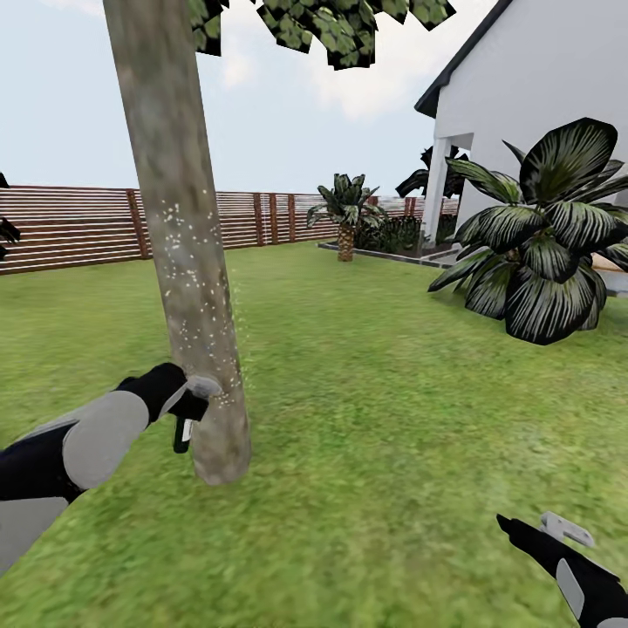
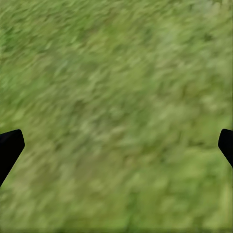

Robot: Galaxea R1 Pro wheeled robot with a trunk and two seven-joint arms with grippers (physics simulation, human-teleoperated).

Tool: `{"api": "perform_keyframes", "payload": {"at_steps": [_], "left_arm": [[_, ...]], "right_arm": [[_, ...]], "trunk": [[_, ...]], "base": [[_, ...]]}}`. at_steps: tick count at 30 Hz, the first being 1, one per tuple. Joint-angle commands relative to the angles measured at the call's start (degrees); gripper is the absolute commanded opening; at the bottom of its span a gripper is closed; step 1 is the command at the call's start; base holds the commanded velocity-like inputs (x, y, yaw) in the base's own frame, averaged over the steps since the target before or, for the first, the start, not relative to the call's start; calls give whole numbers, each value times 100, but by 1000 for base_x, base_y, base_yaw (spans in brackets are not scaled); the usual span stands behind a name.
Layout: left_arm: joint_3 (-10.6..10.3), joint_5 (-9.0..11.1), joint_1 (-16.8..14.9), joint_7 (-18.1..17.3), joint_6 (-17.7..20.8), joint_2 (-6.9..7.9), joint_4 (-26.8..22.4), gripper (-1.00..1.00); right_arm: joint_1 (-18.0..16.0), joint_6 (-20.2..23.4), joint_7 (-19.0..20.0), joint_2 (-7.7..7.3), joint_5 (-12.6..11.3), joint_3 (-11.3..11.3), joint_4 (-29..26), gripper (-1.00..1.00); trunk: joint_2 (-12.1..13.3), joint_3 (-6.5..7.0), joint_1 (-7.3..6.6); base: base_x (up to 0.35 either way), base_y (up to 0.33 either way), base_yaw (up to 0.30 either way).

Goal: In the garden, pick up the pesticide atomizer on the floor and spray pesticide onto both trees until each tree trunk is fully covered.

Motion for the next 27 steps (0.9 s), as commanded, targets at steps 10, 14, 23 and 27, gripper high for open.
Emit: {"api": "perform_keyframes", "payload": {"at_steps": [10, 14, 23, 27], "left_arm": [[-11, 641, 405, 1, -694, -6, -3, -100], [-16, 662, 430, 1, -746, -1, -3, -100], [-35, 659, 432, 10, -748, 9, -12, -100], [-45, 652, 435, 10, -732, 6, -12, -100]], "right_arm": [[0, 0, 2, 0, 0, -9, -5, 100], [0, 0, 0, 0, 0, -9, -2, 100], [0, 0, -1, 0, 0, -8, 0, 100], [0, 0, -1, 0, 0, -5, 0, 100]], "trunk": [[-1, 1, -1], [-1, 1, -1], [-1, 1, -1], [-1, 1, -1]], "base": [[-106, 108, -23], [-213, 251, -247], [-160, 274, -235], [-11, 254, -41]]}}
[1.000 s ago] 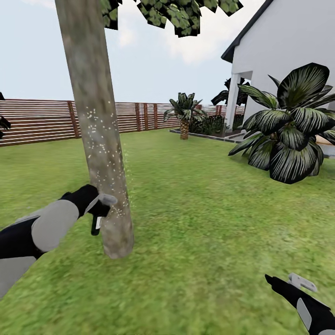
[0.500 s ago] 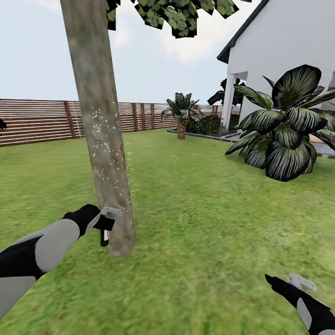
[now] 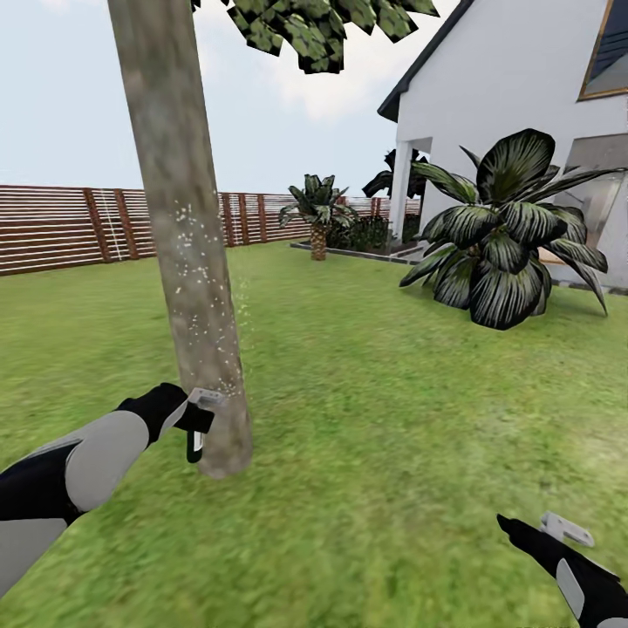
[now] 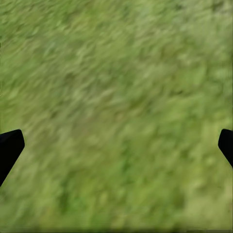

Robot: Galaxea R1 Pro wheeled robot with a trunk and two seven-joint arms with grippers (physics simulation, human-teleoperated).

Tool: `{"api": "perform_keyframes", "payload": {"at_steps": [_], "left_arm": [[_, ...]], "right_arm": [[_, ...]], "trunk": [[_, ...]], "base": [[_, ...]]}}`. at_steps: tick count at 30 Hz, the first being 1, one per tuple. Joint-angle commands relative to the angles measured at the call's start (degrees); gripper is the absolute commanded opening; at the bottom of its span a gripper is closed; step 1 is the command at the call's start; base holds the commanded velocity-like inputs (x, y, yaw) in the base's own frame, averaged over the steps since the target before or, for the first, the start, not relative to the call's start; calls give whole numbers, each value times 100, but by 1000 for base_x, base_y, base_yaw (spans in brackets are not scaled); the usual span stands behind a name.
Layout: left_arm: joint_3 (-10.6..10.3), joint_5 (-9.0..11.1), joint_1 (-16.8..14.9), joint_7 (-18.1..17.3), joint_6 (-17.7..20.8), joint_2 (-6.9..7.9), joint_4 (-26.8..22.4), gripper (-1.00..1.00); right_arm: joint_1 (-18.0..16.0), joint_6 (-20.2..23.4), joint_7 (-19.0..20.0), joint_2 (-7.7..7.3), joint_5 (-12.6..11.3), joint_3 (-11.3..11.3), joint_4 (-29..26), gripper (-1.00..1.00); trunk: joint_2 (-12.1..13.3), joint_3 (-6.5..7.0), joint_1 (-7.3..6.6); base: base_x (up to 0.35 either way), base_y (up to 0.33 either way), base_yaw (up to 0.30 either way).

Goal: In the garden, pick up the pesticide atomizer on the floor and spray pesticide onto both trees until each tree trunk is fully covered.

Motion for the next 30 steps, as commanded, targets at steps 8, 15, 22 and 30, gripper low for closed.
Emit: {"api": "perform_keyframes", "payload": {"at_steps": [8, 15, 22, 30], "left_arm": [[5, 3, 3, 300, 2, -6, 5, -100], [27, 33, 494, 369, -484, -6, 9, -100], [46, 45, 650, 410, -787, -3, -237, -100], [47, 47, 665, 405, -794, 3, -246, -100]], "right_arm": [[-1, 0, 0, 0, 0, -2, 0, 100], [0, 0, 1, 0, 0, 4, -2, 100], [0, 0, 7, 0, 8, 6, -2, 100], [0, 0, 0, 0, 0, 6, 0, 100]], "trunk": [[0, 0, 0], [0, 0, 0], [0, 0, 0], [0, 0, 0]], "base": [[0, 123, -2], [0, 309, 0], [0, 316, 0], [0, 318, -20]]}}
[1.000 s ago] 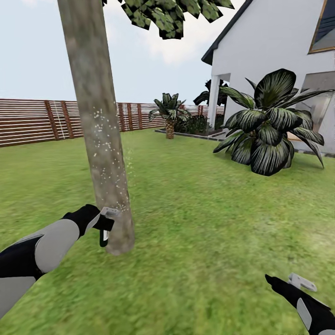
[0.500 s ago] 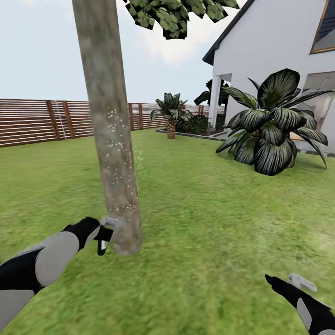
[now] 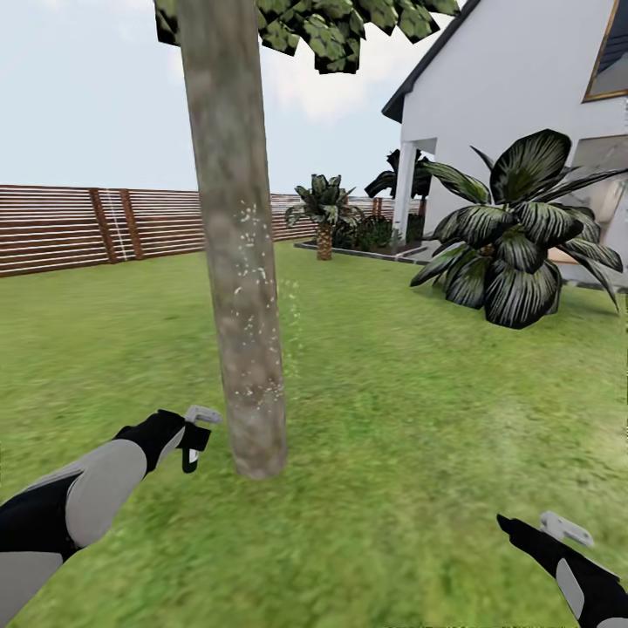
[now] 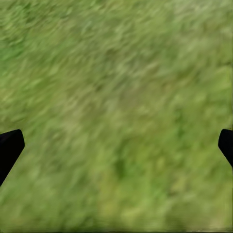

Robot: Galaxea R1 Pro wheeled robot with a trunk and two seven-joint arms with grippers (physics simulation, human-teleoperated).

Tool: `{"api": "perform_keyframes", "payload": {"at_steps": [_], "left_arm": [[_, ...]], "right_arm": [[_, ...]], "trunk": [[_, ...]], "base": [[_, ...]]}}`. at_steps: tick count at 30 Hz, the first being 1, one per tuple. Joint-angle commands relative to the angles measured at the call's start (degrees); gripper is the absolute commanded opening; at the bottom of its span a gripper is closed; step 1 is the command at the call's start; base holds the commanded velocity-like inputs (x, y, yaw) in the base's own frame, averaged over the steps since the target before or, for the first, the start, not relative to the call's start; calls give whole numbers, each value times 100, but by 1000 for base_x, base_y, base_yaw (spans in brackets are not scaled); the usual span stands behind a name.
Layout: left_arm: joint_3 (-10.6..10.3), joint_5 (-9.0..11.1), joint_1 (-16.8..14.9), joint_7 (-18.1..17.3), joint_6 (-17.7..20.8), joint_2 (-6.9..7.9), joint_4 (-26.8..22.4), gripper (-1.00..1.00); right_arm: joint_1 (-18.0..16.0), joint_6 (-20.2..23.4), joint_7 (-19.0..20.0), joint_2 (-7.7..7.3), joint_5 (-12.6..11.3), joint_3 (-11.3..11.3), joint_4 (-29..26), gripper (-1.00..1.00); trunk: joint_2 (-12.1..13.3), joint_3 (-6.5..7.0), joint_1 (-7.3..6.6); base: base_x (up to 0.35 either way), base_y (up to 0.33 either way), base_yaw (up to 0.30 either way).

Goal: In the garden, pick up the pesticide atomizer on the floor and spray pesticide onto both trees until each tree trunk is fully covered.

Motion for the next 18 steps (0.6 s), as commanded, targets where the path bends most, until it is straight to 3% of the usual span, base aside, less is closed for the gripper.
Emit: {"api": "perform_keyframes", "payload": {"at_steps": [1, 18], "left_arm": [[-2, -2, -1, 1, 0, 0, -1, -100], [-2, -1, -2, 1, -9, 0, -1, -100]], "right_arm": [[0, 0, 0, 0, 0, 0, 0, 100], [0, 0, 0, 0, 0, 0, -2, 100]], "trunk": [[0, 0, 0], [0, 0, 0]], "base": [[0, 318, -133], [0, 318, -265]]}}
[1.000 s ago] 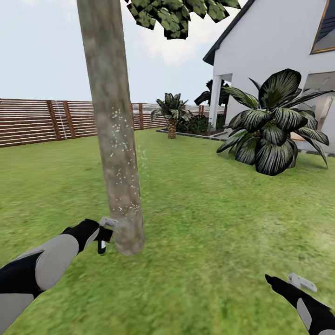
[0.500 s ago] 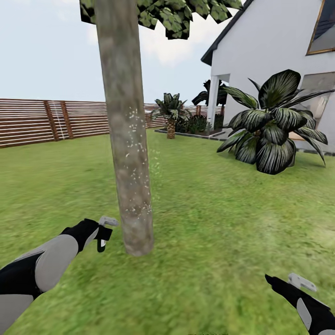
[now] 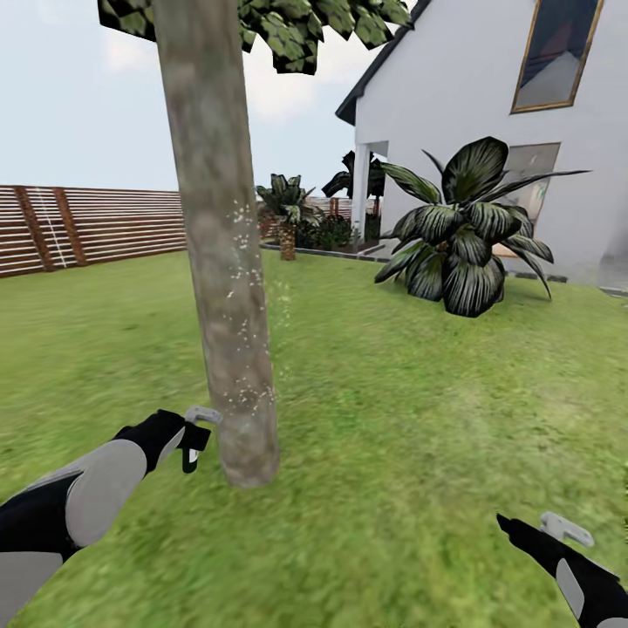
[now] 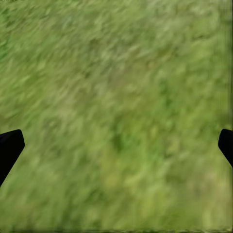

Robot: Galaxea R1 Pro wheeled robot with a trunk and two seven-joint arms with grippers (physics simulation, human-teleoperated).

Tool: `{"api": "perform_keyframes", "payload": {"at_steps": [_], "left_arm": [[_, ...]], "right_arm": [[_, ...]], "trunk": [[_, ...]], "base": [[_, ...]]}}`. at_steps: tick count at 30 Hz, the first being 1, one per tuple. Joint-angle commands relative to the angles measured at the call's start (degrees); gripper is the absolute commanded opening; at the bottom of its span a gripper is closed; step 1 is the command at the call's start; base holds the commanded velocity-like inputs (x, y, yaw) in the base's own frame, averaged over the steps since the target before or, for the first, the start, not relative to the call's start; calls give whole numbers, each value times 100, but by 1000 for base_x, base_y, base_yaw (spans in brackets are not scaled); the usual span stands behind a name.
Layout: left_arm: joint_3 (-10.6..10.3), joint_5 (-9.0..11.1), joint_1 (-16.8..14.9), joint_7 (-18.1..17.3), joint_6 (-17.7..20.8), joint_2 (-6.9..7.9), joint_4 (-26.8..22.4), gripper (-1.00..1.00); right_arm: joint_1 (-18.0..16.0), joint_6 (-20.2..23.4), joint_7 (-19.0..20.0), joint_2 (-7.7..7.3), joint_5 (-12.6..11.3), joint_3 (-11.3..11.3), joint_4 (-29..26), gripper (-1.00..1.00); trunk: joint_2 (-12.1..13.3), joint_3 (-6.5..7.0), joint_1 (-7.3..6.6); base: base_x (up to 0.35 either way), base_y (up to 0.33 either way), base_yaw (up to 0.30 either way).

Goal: In the garden, pick up the pesticide atomizer on the floor and spray pesticide onto both trees until each tree trunk is fully covered.

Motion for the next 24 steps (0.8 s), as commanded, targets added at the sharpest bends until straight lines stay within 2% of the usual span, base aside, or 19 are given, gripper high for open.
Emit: {"api": "perform_keyframes", "payload": {"at_steps": [1, 7, 14, 18, 24], "left_arm": [[-2, -2, 2, 1, 1, 0, 0, -100], [-2, -2, 0, 1, 0, 0, 0, -100], [-2, -2, 2, 1, 0, 0, 0, -100], [-2, -3, 2, 1, 0, 0, 0, -100], [-2, -1, 3, 1, 0, 0, 0, -100]], "right_arm": [[0, 0, 0, 0, 0, 0, 1, 100], [0, 0, 0, 0, 0, -2, -2, 100], [0, -9, 0, 0, 14, 2, 15, 100], [0, -133, 24, 0, 309, 18, 142, 100], [0, -149, 27, 0, 376, 26, 195, 100]], "trunk": [[0, 0, 0], [0, 0, 0], [0, 0, 0], [0, 0, 0], [0, 0, 0]], "base": [[0, 319, -270], [0, 318, -238], [-76, 318, -23], [-120, 318, 0], [-113, 318, -7]]}}
